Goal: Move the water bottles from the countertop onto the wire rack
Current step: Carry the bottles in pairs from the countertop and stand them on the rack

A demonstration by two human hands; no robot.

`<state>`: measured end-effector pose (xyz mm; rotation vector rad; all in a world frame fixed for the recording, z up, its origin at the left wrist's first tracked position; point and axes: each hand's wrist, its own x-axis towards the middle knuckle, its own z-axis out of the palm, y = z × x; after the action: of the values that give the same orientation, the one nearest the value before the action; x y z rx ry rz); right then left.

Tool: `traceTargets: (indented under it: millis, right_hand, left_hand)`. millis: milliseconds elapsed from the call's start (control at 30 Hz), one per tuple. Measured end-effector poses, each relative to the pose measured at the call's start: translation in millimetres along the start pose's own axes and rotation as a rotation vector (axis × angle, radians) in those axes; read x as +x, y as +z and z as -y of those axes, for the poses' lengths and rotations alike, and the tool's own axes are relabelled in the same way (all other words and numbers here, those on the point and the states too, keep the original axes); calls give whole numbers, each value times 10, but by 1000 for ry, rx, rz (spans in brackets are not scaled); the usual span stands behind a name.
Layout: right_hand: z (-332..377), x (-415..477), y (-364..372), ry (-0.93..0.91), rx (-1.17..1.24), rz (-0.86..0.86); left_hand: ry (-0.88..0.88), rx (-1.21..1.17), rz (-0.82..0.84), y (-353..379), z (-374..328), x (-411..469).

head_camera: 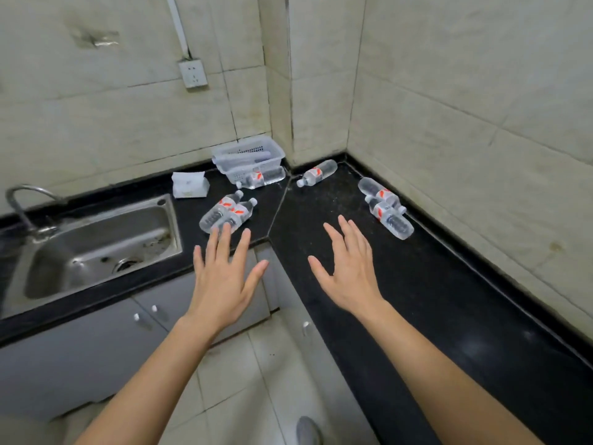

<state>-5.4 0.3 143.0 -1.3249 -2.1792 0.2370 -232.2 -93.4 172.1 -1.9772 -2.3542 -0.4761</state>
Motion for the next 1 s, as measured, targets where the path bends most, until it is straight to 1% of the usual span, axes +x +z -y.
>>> traceTargets:
  millis: [100, 200, 300, 400, 500, 700, 867, 933, 1000]
  right_hand:
    - [-30, 608, 475, -16, 26, 81]
    - [-77, 1206, 896, 7, 48, 206]
    - [-68, 1758, 1225, 50, 97, 284]
    - [-6, 2224, 1484, 146, 168, 433]
    - [49, 2529, 1767, 263, 269, 592]
    - [93, 2853, 2418, 418, 359, 689]
    - [156, 3152, 3047, 663, 453, 764]
    - [192, 3298, 3348, 804, 502, 749]
    - [276, 3423, 3614, 986, 573, 729]
  left_hand:
    - [-43, 54, 32, 114, 331, 504]
    - [-89, 89, 82, 164, 612, 1028]
    - [-117, 99, 104, 186, 877, 1512]
    - [-171, 88, 134, 265, 1157, 1896]
    - [-245, 28, 217, 460, 1445, 2128]
    - [-295, 1, 418, 976, 2135, 2651]
    - [-301, -131, 579, 1551, 2805, 3455]
    - [-312, -219, 647, 1770, 2979, 3827]
    - [-385, -344, 703, 1921, 3071, 4111]
